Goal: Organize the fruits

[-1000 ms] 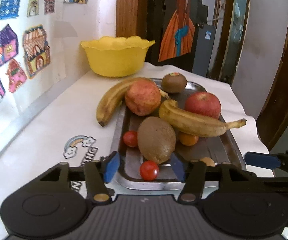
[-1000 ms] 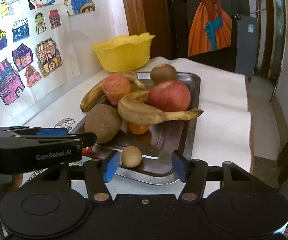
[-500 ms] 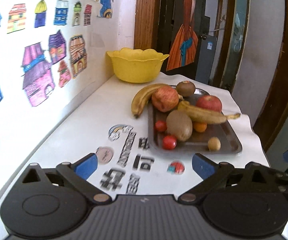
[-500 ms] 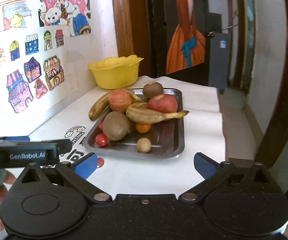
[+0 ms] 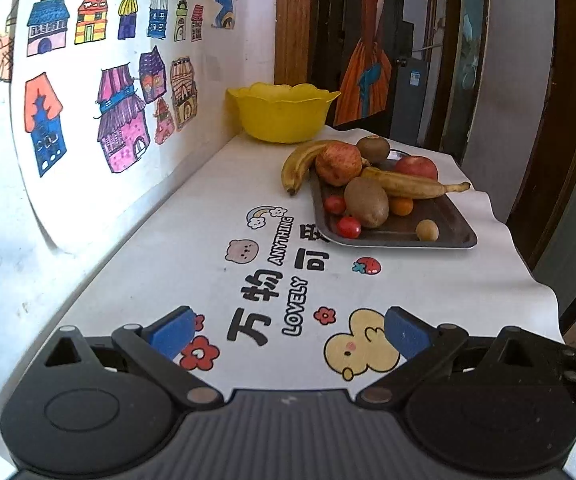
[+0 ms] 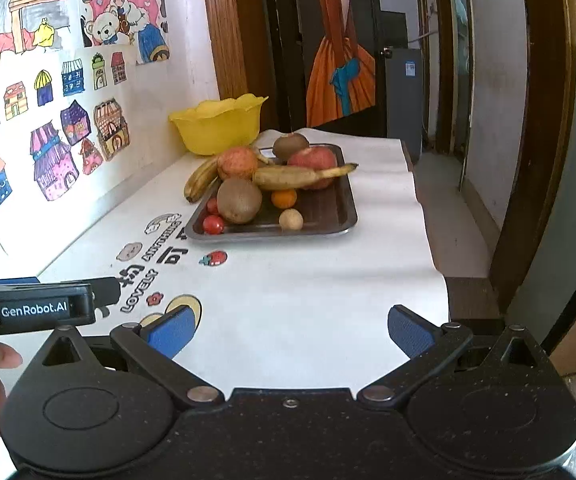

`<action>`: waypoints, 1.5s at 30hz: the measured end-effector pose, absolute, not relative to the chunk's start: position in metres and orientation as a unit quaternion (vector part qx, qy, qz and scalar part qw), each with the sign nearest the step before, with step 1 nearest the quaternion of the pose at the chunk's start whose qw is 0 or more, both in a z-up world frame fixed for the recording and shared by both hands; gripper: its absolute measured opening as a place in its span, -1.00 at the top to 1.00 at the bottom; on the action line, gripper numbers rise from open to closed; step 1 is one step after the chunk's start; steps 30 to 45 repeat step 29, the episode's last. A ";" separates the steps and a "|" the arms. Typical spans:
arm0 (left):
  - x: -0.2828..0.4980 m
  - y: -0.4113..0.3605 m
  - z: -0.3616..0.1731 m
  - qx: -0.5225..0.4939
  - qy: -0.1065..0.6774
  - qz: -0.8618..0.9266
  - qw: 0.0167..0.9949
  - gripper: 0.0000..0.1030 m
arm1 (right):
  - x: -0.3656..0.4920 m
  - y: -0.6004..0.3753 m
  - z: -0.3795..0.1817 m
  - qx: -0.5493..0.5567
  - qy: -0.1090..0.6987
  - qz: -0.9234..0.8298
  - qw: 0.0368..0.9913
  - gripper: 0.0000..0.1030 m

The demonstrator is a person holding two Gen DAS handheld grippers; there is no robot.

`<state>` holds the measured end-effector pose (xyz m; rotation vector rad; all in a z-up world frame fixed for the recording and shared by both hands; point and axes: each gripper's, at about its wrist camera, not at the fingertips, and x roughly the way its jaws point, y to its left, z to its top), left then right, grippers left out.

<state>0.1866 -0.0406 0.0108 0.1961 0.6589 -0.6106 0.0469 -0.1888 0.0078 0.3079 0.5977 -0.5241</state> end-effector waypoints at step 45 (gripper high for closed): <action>0.177 -0.043 0.011 0.108 0.313 -0.279 0.901 -0.99 | 0.043 -0.192 0.004 0.155 0.295 -0.243 0.911 -0.99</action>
